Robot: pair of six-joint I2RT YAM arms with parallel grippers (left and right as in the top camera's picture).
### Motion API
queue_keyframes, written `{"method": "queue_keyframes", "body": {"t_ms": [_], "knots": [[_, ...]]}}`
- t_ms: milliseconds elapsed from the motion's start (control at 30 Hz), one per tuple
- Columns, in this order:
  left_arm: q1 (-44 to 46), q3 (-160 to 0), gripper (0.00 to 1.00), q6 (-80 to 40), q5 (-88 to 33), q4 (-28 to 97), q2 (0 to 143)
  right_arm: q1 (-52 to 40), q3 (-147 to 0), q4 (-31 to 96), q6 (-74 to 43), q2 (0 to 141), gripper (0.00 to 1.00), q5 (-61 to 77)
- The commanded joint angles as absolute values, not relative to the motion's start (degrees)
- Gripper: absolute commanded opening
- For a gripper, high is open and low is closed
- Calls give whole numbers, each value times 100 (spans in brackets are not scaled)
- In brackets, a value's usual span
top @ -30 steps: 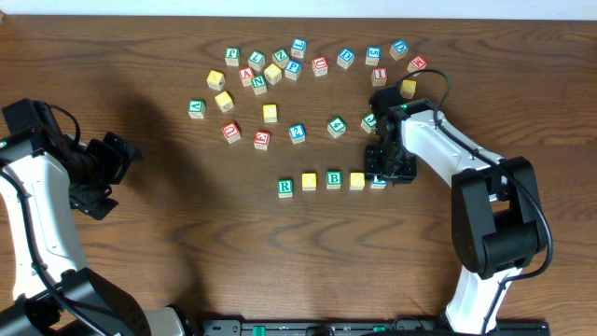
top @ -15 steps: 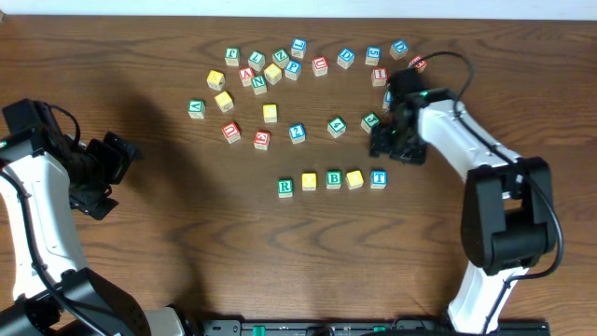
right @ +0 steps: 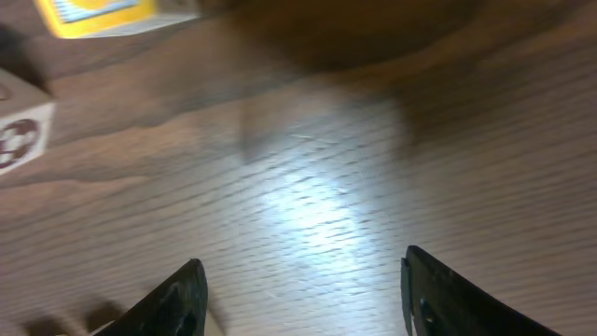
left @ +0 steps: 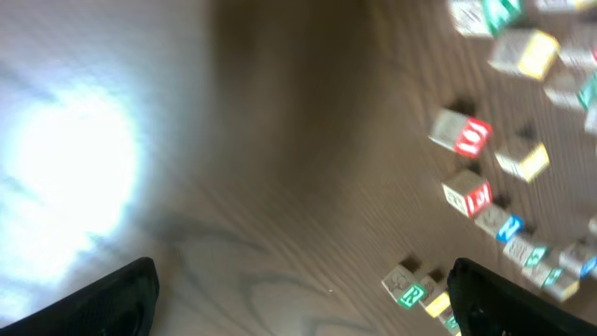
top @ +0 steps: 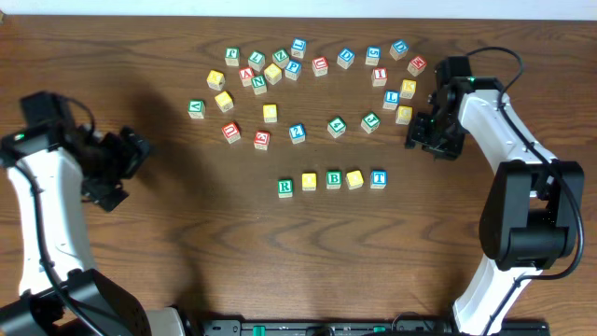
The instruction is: Spell out ROBOT
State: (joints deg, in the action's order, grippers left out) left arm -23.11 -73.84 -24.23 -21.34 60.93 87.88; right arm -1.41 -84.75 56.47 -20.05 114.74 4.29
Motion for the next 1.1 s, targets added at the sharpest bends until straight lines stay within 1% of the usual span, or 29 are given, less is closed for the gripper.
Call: {"method": "queue_keyframes", "body": {"t_ms": [0,33,100,133,233,300,333,367,467,633,700,733,800,867,933,967,1033,1067], "knots": [[-1909,-7328,98,-2255,-2224,5916,8783,25,-8580,5688,-1820,11542,65,316],[-1822,-7328,98,-2255,-2224,5843,8783,73,-8580,5706,-1820,11542,70,318],[-1717,-7328,97,-2261,-2224,5811,8783,148,-8580,5747,-1822,11542,84,320],[-1686,-7328,98,-2322,-2226,5771,8783,172,-8580,5749,-1817,11542,86,318],[-1575,-7328,98,-2436,-2250,5660,8801,196,-8580,5745,-1817,11542,88,318],[-1326,-7328,98,-2102,-2414,5419,8847,191,-8578,5693,-1820,11542,93,357],[-1052,-7328,98,-2014,-2499,5332,8925,174,-8569,5610,-1820,11542,98,357],[-921,-7328,97,-2014,-2497,5304,8965,163,-8569,5575,-1820,11542,99,360],[-478,-7328,98,-1739,-2462,5146,9137,102,-8569,5570,-1817,11542,99,360],[38,-7328,98,-1782,-1813,5019,9443,-16,-8473,5599,-1817,11542,99,362],[158,-7328,98,-1782,-1745,5028,9583,-67,-8403,5599,-1817,11542,86,362],[250,-7328,93,-1787,-1745,5039,9743,-134,-8318,5594,-1817,11542,74,362],[331,-7328,86,-1811,-1743,5065,9918,-224,-8224,5568,-1841,11542,65,366],[401,-7328,77,-1876,-1743,5129,10088,-314,-8130,5546,-1857,11542,59,384],[456,-7328,63,-1964,-1745,5207,10254,-386,-8038,5548,-1970,11542,50,381],[489,-7328,58,-2027,-1745,5245,10346,-416,-7994,5553,-2051,11542,46,384],[543,-7328,50,-2023,-1747,5264,10490,-475,-7926,5551,-2143,11542,41,390],[574,-7328,47,-2025,-1747,5264,10562,-521,-7891,5537,-2141,11542,40,403]]}}
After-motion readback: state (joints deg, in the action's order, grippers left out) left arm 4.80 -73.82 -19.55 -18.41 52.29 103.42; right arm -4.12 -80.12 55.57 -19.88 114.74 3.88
